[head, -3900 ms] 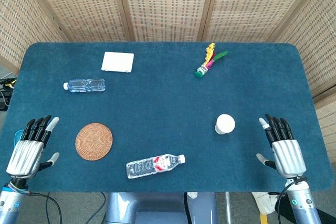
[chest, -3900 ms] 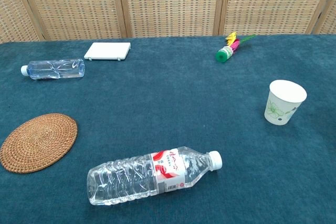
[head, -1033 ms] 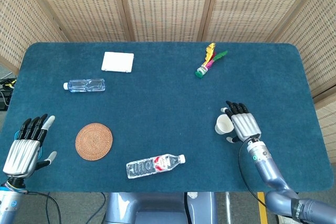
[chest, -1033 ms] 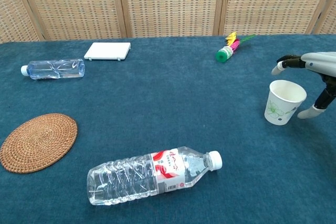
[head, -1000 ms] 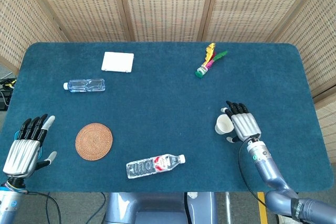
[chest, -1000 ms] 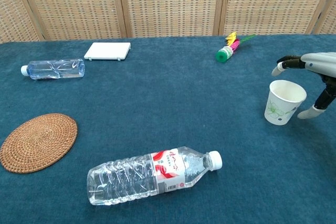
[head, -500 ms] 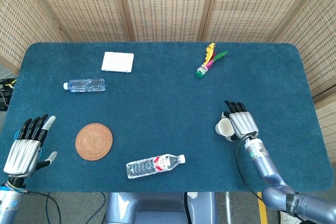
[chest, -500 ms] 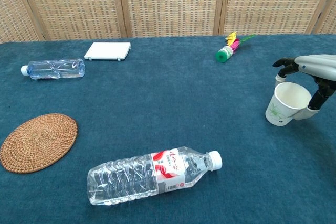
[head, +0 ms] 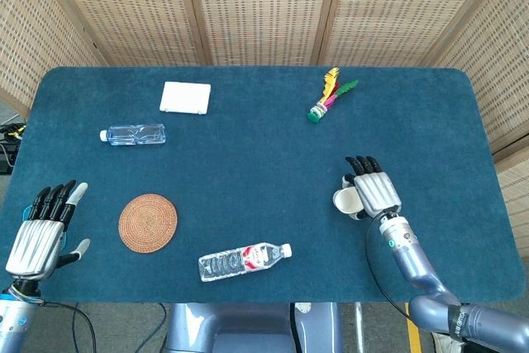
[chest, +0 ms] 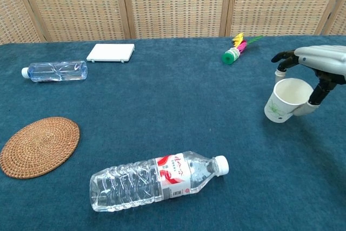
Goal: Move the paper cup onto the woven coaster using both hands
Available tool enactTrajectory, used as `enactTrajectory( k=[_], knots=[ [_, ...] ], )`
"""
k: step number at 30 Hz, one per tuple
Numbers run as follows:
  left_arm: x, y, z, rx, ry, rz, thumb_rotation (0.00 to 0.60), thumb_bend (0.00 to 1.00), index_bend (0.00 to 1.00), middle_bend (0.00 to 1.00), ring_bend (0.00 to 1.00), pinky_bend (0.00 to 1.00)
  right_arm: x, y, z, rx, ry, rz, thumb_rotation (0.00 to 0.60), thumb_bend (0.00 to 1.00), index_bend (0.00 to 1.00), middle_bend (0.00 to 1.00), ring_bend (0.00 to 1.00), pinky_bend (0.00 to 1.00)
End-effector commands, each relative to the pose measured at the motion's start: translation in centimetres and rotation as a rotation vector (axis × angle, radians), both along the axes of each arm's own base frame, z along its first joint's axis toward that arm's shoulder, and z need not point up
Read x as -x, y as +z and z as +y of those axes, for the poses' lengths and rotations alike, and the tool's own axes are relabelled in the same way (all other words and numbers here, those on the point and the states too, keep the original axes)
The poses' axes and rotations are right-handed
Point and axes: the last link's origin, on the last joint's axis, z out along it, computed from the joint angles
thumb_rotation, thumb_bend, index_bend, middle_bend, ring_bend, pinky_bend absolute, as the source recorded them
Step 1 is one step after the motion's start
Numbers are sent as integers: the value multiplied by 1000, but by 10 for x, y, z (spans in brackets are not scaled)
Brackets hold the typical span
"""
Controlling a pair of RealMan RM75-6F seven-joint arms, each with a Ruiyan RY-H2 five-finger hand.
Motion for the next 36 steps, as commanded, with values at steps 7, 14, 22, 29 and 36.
enactTrajectory(
  k=[7, 14, 22, 29, 36],
  knots=[
    [3, 1, 4, 1, 13, -4, 600, 269, 0, 0, 0, 0, -61, -7, -15, 13, 105, 28, 600, 84, 427, 67, 0, 0],
    [11, 0, 10, 21, 44, -22, 600, 270, 0, 0, 0, 0, -112, -31, -29, -5, 176, 62, 600, 83, 425, 67, 0, 0],
    [12, 1, 11, 24, 38, -35, 600, 269, 0, 0, 0, 0, -166, -71, -45, -58, 246, 89, 600, 84, 426, 67, 0, 0],
    [22, 8, 16, 5, 76, -60, 600, 270, 0, 0, 0, 0, -214, -107, -52, -104, 302, 86, 600, 83, 427, 67, 0, 0],
    [25, 12, 16, 6, 86, -81, 600, 268, 0, 0, 0, 0, -242, -128, -60, -115, 323, 81, 600, 84, 422, 66, 0, 0]
  ],
)
